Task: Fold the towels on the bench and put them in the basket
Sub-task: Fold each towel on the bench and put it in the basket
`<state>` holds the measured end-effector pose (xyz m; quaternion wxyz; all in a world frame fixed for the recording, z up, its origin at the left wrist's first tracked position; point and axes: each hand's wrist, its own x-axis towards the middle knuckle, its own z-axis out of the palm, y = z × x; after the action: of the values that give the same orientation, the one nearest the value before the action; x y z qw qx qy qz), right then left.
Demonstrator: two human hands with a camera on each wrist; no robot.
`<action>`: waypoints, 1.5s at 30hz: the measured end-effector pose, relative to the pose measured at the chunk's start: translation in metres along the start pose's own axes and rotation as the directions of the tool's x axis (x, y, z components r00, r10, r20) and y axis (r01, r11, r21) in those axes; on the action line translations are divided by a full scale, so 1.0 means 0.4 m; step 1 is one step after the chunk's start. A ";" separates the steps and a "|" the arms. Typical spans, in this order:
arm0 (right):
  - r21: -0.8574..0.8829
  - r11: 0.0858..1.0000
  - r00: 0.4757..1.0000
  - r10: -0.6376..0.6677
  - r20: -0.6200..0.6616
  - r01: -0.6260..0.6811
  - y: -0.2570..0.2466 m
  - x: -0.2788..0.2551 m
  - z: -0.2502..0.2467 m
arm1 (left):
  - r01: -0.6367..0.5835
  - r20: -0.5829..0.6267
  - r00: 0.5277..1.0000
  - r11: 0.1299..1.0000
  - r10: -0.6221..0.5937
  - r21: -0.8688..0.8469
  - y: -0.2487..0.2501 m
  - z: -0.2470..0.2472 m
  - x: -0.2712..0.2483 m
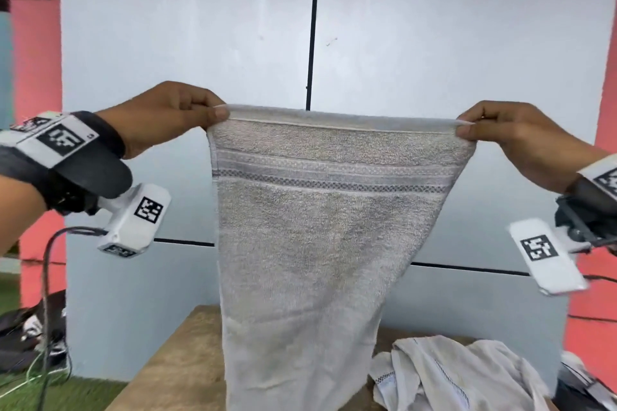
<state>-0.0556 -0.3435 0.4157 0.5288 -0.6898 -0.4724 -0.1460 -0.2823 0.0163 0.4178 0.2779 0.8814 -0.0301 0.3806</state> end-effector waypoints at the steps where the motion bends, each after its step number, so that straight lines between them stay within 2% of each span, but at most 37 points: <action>1: 0.010 1.000 1.000 -0.018 -0.014 0.019 -0.013 0.011 -0.008 | 0.000 -0.025 1.000 1.000 0.000 0.007 0.012 -0.003 0.015; 5: -0.009 0.998 0.996 -0.058 -0.064 0.058 -0.028 0.072 -0.027 | 0.008 -0.132 0.991 1.000 -0.005 0.027 0.038 0.005 0.063; 9: -0.003 0.999 0.996 -0.049 -0.079 0.049 0.001 0.109 -0.014 | 0.036 -0.171 0.985 0.998 -0.027 0.046 -0.002 0.023 0.102; 15: -0.074 0.995 0.997 0.071 -0.026 -0.073 0.118 0.098 0.059 | 0.104 -0.146 0.985 0.992 -0.092 0.075 -0.116 0.100 0.103; 19: -0.125 0.983 0.990 0.141 0.027 -0.137 0.197 0.078 0.096 | 0.149 -0.057 0.988 0.980 -0.142 0.132 -0.190 0.145 0.068; 26: -0.245 0.959 0.982 0.168 0.091 -0.141 0.277 0.055 0.137 | 0.208 -0.001 0.977 0.953 -0.213 0.219 -0.247 0.200 0.016; 35: -0.307 0.941 0.969 0.196 0.148 -0.143 0.365 0.040 0.186 | 0.251 -0.009 0.966 0.934 -0.257 0.254 -0.321 0.257 -0.014; 45: -0.294 0.918 0.930 0.325 0.174 -0.266 0.542 0.066 0.308 | 0.347 0.014 0.930 0.892 -0.366 0.290 -0.514 0.361 -0.002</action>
<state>0.0958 -0.2225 0.2569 0.3923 -0.8298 -0.3938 -0.0490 -0.1340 0.1156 0.2412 0.2131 0.9150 0.1772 0.2932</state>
